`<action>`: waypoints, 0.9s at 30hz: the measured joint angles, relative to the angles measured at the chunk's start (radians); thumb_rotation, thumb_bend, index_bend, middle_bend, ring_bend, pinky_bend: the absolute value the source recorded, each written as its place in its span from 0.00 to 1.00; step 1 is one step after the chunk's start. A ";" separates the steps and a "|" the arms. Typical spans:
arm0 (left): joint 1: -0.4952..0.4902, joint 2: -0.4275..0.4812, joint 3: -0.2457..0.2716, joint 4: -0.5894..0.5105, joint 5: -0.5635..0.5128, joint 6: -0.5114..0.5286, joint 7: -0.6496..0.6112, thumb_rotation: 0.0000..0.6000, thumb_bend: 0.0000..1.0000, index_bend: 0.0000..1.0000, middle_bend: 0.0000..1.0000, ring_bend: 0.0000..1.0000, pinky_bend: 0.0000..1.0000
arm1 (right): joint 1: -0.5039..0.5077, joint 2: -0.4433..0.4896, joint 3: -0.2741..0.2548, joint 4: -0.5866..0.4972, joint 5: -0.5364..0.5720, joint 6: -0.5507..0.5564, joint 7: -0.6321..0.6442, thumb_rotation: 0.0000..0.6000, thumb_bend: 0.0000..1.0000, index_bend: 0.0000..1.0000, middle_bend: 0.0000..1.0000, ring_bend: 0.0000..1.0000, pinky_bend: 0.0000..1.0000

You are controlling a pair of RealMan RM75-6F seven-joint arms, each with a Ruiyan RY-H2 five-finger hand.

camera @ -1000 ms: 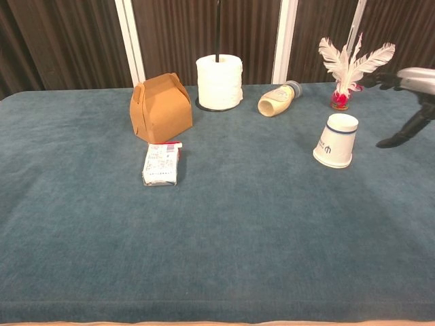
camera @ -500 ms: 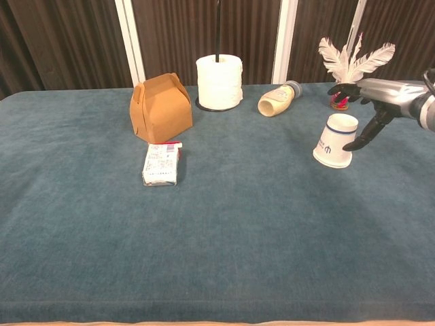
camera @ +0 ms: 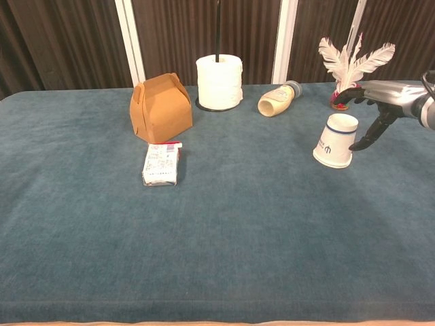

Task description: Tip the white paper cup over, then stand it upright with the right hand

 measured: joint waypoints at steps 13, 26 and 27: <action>0.000 0.004 0.002 -0.001 -0.002 -0.003 -0.005 1.00 0.00 0.00 0.00 0.00 0.00 | 0.040 -0.029 0.002 0.072 0.036 -0.052 0.020 1.00 0.14 0.28 0.13 0.08 0.14; 0.002 0.005 0.004 0.001 0.005 0.002 -0.012 1.00 0.00 0.00 0.00 0.00 0.00 | 0.058 -0.044 -0.005 0.083 0.055 -0.040 -0.002 1.00 0.25 0.39 0.13 0.08 0.14; 0.002 0.005 0.004 0.001 0.006 0.002 -0.012 1.00 0.00 0.00 0.00 0.00 0.00 | 0.058 -0.044 -0.005 0.082 0.055 -0.038 -0.003 1.00 0.25 0.39 0.13 0.08 0.14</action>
